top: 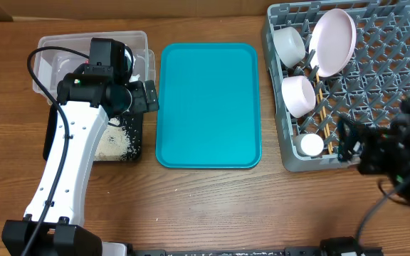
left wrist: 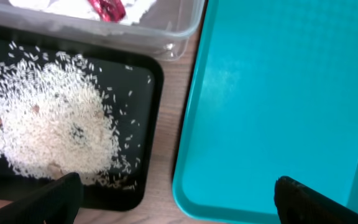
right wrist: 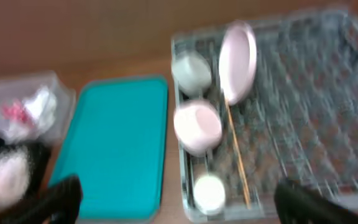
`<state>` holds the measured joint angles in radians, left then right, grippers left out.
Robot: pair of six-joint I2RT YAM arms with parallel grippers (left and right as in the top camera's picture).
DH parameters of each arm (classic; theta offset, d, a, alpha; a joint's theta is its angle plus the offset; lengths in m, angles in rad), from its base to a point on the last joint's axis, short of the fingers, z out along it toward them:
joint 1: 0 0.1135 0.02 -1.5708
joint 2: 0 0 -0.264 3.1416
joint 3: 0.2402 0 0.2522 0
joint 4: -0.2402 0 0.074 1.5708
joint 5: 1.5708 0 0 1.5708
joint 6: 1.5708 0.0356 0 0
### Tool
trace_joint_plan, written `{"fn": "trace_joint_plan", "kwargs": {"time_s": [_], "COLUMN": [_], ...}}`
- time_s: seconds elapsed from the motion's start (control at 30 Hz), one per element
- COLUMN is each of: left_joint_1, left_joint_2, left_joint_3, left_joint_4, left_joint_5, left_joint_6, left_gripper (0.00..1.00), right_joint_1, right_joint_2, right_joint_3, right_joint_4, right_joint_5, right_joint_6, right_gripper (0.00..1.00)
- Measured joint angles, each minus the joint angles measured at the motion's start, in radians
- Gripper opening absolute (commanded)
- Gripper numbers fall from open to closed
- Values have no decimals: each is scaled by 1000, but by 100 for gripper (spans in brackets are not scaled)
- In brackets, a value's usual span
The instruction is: Sort waste into correct bins and load items into the dishwasher
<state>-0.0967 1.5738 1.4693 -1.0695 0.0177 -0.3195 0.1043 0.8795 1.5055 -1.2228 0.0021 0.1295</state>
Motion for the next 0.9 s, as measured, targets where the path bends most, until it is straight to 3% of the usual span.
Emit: {"fn": "trace_joint_plan", "kwargs": {"time_s": [0.17,0.57,0.7,0.9], "left_joint_1": [0,0,0,0], "left_joint_2": [0,0,0,0], "left_joint_3": [2,4,4,4], "left_joint_4": [3,3,2,2], "left_joint_5": [-3,-4,-4,-4], "left_joint_6": [0,0,0,0], "left_gripper": [100,100,100,100], "right_joint_1": [-21,-64,-54,-49], "right_joint_2": [-208,-596,-672,-769], "right_joint_3": [-407,-1180,-1361,-1480], "right_joint_4": [404,1201,1372,1394], "right_joint_5": [-13,-84,-84,-91], "right_joint_6": [1,1,1,1], "right_gripper": [100,100,100,100]}}
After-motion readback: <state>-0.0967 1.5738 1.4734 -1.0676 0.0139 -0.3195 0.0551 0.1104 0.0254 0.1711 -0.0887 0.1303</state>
